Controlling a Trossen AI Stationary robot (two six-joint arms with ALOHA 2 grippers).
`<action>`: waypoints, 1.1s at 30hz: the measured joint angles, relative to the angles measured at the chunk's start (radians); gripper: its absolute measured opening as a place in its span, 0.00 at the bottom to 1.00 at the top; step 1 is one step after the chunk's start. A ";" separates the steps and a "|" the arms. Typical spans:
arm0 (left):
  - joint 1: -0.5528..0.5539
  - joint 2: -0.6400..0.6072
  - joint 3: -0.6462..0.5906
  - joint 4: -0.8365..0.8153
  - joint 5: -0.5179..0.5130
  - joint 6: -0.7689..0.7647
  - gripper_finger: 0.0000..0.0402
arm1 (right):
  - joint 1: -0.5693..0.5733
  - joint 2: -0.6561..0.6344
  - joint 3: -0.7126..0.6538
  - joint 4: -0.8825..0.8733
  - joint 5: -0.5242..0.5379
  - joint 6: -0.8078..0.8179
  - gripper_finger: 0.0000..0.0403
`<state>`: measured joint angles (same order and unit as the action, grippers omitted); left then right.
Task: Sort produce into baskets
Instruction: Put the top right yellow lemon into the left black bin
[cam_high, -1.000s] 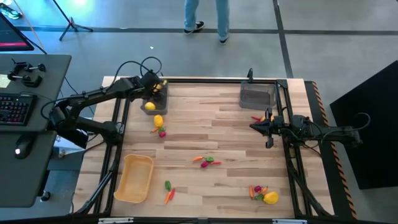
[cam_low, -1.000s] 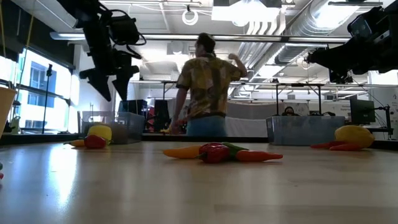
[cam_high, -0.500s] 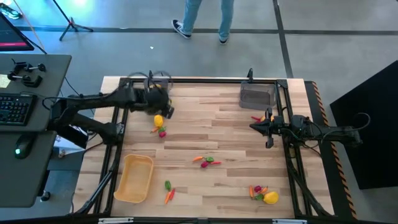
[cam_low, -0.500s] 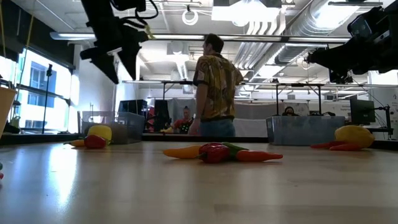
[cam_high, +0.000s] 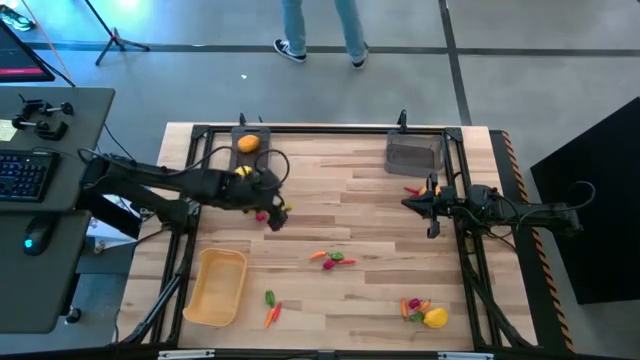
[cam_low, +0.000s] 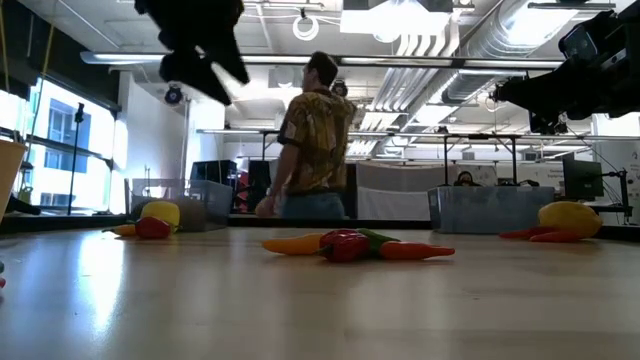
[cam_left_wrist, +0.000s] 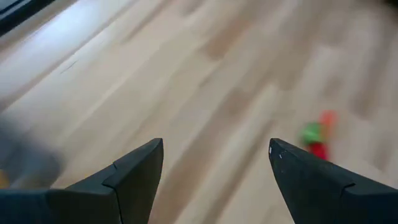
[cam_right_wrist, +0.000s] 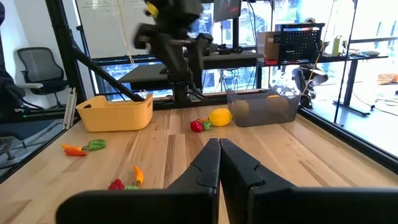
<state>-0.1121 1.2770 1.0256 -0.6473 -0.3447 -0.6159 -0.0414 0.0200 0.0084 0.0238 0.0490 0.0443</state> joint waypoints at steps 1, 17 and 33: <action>-0.018 0.000 0.000 0.031 0.011 0.021 0.69 | 0.000 0.000 0.000 0.000 0.000 0.000 0.00; -0.112 -0.188 0.000 0.197 -0.065 0.047 0.69 | 0.002 0.133 0.017 0.918 0.151 0.446 0.00; -0.005 -0.373 0.000 0.220 -0.120 0.261 0.69 | -0.103 0.875 0.834 -0.430 0.251 0.507 0.12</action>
<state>-0.1167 0.9044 1.0252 -0.4277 -0.4648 -0.3546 -0.1443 0.8950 0.8423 -0.4060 0.3000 0.5511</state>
